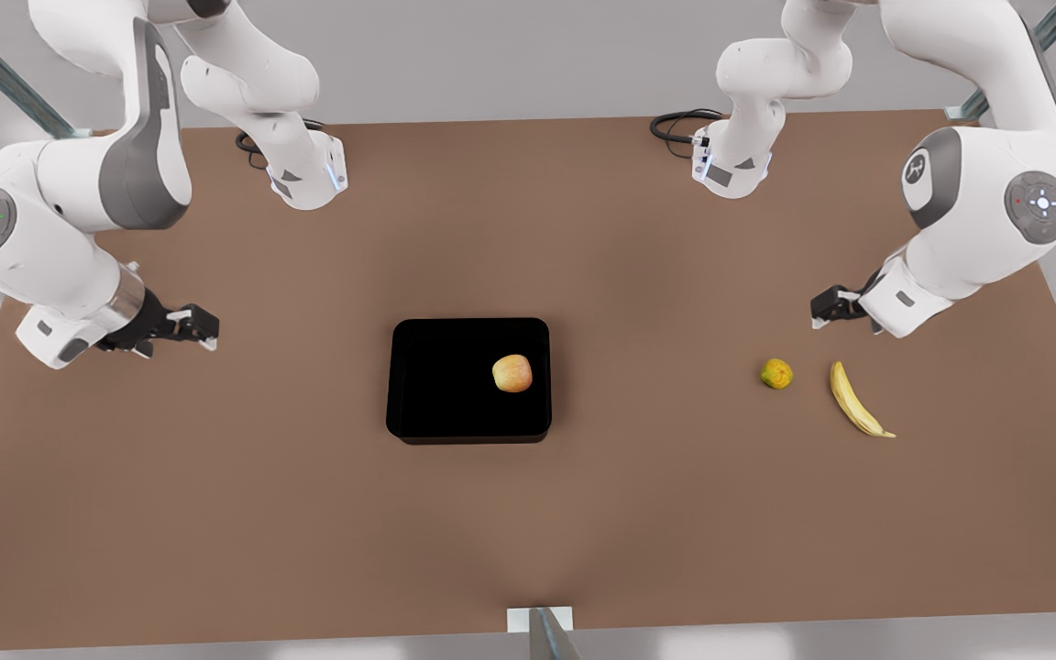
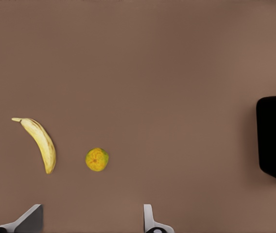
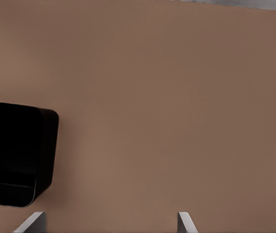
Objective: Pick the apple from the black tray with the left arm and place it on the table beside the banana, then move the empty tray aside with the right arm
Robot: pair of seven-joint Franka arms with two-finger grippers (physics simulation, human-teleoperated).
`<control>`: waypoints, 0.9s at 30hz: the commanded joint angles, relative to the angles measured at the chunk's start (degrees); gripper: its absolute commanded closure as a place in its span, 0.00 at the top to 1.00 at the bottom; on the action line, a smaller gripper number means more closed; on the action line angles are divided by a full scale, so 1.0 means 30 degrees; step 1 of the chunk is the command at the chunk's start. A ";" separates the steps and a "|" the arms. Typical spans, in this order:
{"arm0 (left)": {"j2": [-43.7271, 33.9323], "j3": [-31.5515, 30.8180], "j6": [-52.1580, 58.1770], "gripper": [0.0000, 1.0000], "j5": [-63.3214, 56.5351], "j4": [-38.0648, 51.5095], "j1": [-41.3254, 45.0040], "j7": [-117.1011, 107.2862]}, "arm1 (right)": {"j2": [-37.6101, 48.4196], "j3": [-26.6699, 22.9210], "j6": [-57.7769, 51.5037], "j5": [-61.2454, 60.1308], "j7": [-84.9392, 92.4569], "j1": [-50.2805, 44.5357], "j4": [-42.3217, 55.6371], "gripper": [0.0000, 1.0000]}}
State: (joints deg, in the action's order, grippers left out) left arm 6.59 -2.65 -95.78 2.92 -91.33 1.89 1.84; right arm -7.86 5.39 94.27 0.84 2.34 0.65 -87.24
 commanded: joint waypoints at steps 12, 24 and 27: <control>0.5240 -0.1167 -0.1528 1.00 0.0404 0.4834 0.3909 -3.8276 | -0.0397 -0.0038 0.0568 0.0422 0.0158 -0.0980 0.0106 1.00; 1.1162 -0.1226 -0.5545 1.00 -0.3639 0.8735 1.2405 -5.0182 | -0.0397 -0.0038 0.0509 0.0452 0.0158 -0.0980 0.0106 1.00; 1.1485 -0.1197 -0.5604 1.00 -0.3668 0.8501 1.2493 -5.4838 | -0.0514 -0.0038 0.0509 0.0451 0.0158 -0.0980 0.0106 1.00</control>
State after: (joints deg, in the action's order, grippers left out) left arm 41.00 -6.27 -109.75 -7.05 -65.73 39.27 -93.31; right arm -9.39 5.25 95.82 2.19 2.68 -2.30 -86.95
